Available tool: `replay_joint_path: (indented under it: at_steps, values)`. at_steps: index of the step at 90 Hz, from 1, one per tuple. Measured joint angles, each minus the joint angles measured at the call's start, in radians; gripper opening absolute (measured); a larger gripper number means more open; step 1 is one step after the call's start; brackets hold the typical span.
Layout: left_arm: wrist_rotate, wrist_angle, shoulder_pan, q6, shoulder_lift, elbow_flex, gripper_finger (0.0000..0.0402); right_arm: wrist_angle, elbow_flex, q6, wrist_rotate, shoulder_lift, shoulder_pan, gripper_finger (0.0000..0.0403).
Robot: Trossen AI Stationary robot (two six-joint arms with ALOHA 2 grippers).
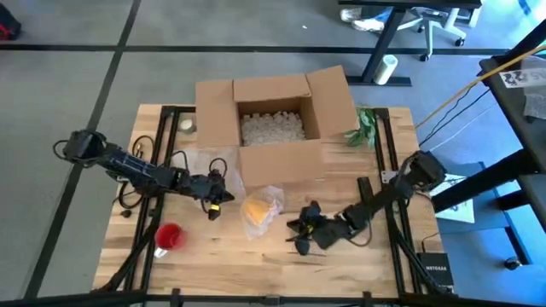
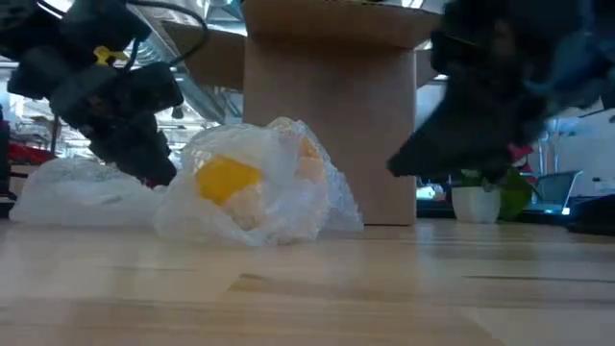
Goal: Wrap mug
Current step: Put the wrapped yellow mug into the cardboard box
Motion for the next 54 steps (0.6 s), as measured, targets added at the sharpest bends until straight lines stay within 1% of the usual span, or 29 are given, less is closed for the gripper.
replay_joint_path:
  at_steps: [13,24,35,42,54]
  values:
    - [0.026,-0.001,-0.003,0.058,0.091,0.052,0.0,-0.001,0.005,-0.009,-0.006,0.0,-0.04,0.0]
    - [0.049,-0.003,-0.009,0.111,0.156,0.118,0.0,0.055,0.005,-0.026,-0.027,0.0,-0.057,0.0]
    - [0.048,-0.015,-0.022,0.185,0.173,0.168,0.0,0.09,0.006,-0.024,-0.034,0.01,-0.064,0.0]
    - [0.041,-0.04,-0.02,0.19,0.173,0.183,0.0,0.101,0.008,-0.011,-0.052,0.037,-0.07,0.0]
    - [0.036,-0.075,-0.018,0.188,0.173,0.182,0.0,0.092,0.078,-0.015,-0.068,0.111,-0.099,0.0]
